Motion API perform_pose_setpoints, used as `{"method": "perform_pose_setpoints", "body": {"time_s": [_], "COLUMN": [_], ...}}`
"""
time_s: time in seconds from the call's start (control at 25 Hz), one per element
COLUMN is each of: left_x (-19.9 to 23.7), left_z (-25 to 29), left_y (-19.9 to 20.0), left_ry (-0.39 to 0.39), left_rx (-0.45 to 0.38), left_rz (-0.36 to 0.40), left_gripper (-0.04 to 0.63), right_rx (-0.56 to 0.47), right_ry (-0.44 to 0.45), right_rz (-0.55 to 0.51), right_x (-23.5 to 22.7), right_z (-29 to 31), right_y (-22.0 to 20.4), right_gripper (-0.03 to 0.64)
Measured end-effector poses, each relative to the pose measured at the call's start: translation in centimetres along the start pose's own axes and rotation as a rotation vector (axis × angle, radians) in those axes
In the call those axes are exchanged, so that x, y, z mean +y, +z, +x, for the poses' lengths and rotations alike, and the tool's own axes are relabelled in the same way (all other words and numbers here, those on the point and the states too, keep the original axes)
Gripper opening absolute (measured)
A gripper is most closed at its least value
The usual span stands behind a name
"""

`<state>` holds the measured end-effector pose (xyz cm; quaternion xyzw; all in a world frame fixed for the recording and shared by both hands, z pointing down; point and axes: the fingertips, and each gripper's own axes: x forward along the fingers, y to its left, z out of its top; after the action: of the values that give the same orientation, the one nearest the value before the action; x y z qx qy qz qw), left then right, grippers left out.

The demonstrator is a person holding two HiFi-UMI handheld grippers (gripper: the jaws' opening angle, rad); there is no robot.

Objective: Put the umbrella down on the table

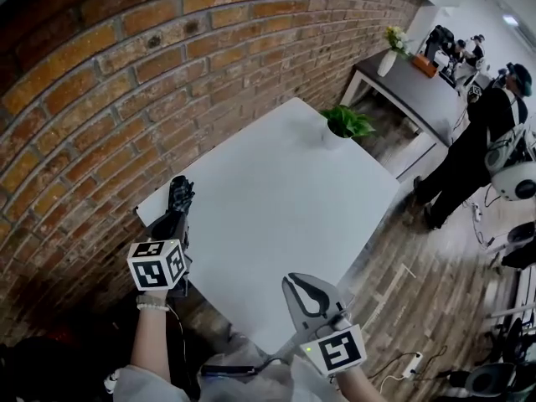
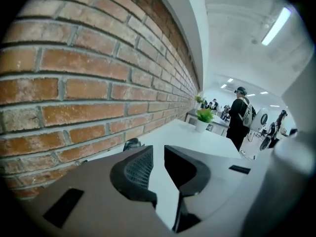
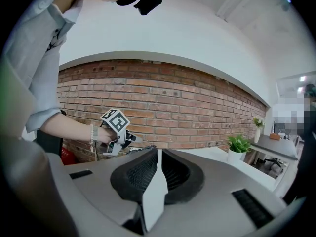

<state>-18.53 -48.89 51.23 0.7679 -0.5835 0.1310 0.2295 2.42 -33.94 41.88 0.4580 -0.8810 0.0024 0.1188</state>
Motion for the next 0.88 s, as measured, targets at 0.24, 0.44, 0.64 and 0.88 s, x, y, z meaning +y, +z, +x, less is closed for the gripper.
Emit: {"method": "perform_pose_setpoints", "body": {"time_s": [0.24,0.44,0.64,0.88], "left_x": [-6.5,-11.0,-14.4,-16.4], "left_z": [-5.8,-10.7,-14.9,-18.4], "left_y": [2.5,3.9,4.2,3.8], "left_ry": [-0.132,-0.187,-0.215,-0.229], "left_rx": [-0.101,-0.185,-0.238,-0.291], "left_rz": [0.095,0.149,0.200,0.156], "left_gripper": [0.041,0.034,0.029,0.025], "right_rx": [-0.038,-0.083,-0.126,-0.152], "right_ry": [-0.020,-0.042,-0.061,-0.075], "right_rz": [-0.014,-0.017,-0.021,-0.024], "right_x": [0.4,0.5,0.7,0.9], "right_z": [-2.7,-4.7,-6.6,-8.4], "right_y": [1.7,3.5,5.1,6.1], "right_gripper": [0.057,0.057,0.057,0.057]}}
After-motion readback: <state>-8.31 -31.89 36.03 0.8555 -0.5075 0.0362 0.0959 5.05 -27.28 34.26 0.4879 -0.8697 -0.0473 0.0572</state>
